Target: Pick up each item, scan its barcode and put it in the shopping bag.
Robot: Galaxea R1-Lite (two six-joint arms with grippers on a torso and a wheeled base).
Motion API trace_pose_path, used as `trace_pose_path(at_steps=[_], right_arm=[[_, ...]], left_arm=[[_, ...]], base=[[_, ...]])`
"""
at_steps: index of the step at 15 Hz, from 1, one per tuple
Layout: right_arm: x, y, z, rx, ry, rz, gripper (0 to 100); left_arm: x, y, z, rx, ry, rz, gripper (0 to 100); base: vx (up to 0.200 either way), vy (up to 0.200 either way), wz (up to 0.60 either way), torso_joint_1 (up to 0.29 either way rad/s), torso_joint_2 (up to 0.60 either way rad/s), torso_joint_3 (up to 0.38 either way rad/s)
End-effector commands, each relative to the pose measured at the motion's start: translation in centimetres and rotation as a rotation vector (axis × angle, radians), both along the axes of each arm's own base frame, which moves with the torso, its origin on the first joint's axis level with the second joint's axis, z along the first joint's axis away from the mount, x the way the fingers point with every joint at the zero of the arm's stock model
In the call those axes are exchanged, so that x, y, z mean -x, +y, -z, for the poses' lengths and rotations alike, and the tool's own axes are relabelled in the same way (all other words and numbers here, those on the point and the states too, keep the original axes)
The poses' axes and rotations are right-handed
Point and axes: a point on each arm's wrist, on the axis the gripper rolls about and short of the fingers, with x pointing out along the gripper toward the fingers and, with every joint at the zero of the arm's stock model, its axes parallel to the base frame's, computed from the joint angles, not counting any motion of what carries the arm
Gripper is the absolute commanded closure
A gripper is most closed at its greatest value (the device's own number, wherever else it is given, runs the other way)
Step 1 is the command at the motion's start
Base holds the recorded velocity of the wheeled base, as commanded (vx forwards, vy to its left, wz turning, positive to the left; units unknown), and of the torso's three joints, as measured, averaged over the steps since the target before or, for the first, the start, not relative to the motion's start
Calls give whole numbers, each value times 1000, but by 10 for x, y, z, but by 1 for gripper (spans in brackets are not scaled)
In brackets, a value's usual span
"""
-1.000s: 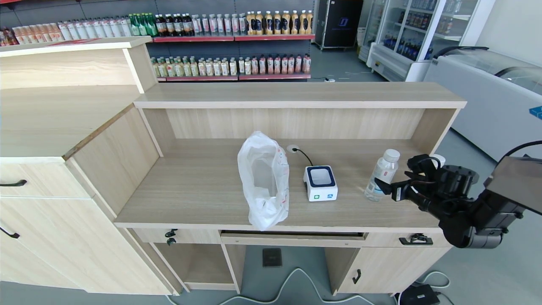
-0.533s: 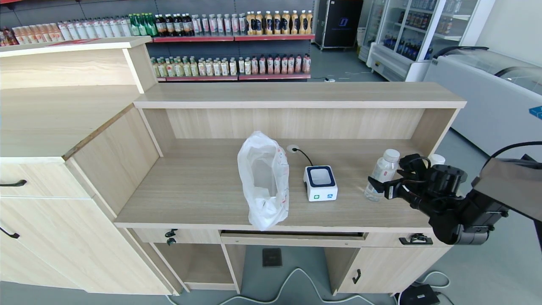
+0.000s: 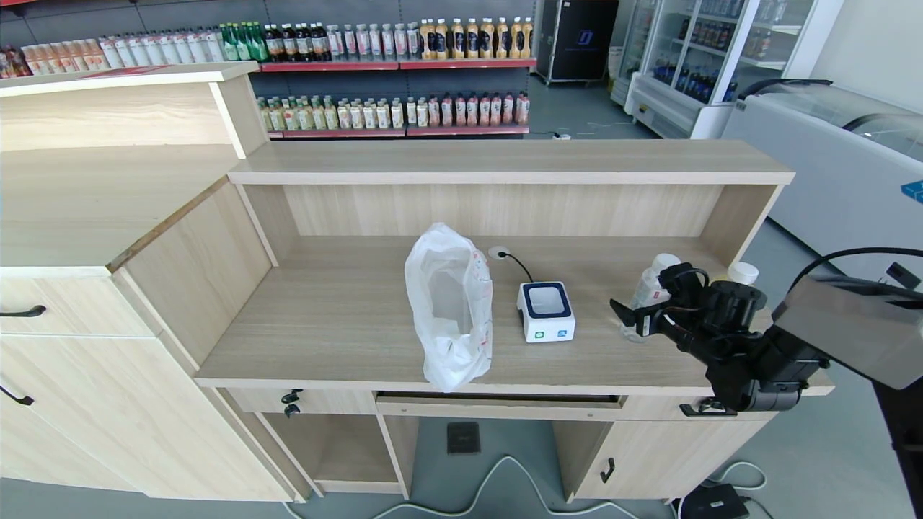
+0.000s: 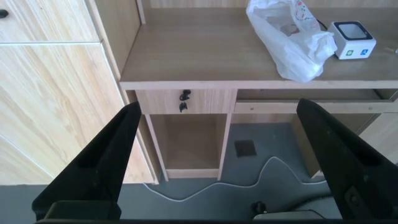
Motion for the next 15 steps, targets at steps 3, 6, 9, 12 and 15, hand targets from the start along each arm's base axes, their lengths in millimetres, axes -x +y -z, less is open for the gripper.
trace_pose_path(at_steps=[3, 6, 9, 12, 15], right_arm=[[-7, 9, 8, 1, 7, -20, 0], [-10, 15, 9, 2, -4, -32, 0], [-13, 15, 7, 2, -16, -32, 0], [-15, 14, 3, 2, -39, -30, 0], [-15, 11, 2, 0, -39, -26, 0]], left_arm=[[0, 0, 0, 0, 1, 0, 0], [0, 0, 0, 0, 1, 0, 0], [0, 0, 0, 0, 1, 0, 0], [0, 0, 0, 0, 3, 0, 0], [0, 0, 0, 0, 3, 0, 0]], base=[[0, 0, 0, 0, 0, 0], [0, 0, 0, 0, 0, 0], [0, 0, 0, 0, 0, 0], [0, 0, 0, 0, 0, 0], [0, 0, 0, 0, 0, 0]])
